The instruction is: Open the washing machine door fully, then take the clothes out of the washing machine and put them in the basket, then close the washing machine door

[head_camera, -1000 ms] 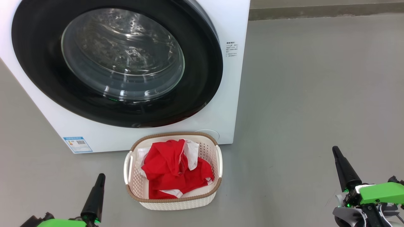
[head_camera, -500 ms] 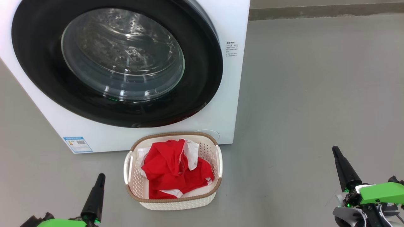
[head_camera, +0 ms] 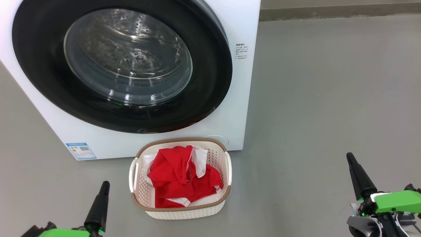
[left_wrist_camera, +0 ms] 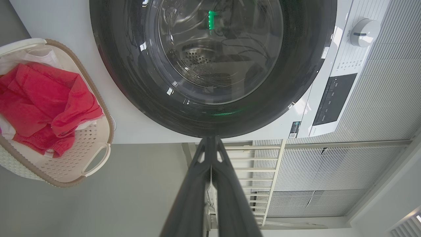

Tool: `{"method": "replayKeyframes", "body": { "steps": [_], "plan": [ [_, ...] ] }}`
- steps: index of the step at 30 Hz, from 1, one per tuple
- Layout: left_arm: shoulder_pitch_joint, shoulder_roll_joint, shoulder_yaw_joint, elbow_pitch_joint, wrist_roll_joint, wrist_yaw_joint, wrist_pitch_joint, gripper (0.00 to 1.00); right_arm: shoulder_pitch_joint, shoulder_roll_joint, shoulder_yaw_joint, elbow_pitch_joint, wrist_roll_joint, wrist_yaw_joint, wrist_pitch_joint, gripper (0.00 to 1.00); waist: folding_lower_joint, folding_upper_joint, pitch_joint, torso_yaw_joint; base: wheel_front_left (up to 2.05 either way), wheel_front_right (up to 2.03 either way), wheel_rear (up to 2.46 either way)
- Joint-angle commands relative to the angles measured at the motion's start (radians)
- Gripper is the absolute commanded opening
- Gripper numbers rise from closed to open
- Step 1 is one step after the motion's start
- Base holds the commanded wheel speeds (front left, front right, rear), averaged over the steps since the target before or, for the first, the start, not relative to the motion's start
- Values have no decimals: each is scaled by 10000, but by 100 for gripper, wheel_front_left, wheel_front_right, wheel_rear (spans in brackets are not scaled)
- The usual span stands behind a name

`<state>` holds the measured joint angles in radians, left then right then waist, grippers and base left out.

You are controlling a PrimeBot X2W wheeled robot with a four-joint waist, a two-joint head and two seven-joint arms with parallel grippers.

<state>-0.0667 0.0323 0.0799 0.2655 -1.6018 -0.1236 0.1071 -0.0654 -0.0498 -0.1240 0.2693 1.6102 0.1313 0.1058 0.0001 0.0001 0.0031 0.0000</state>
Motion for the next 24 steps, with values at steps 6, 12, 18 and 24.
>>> {"method": "replayKeyframes", "body": {
  "steps": [6,12,18,24],
  "plan": [
    [-414,179,340,-202,-68,-71,62,0,-421,-40,142,-248,17,-6,42,0,0,-1,0,0,0,0,0],
    [-414,179,340,-202,-68,-71,62,0,-421,-37,137,-247,13,-6,46,0,0,-1,0,0,0,0,0],
    [-414,179,340,-202,-68,-71,62,0,-422,-34,133,-247,9,-6,49,0,0,-1,0,0,0,0,0],
    [-414,179,339,-202,-68,-71,61,0,-422,-31,129,-247,6,-6,52,0,0,-1,0,0,0,0,0]
  ]
}}
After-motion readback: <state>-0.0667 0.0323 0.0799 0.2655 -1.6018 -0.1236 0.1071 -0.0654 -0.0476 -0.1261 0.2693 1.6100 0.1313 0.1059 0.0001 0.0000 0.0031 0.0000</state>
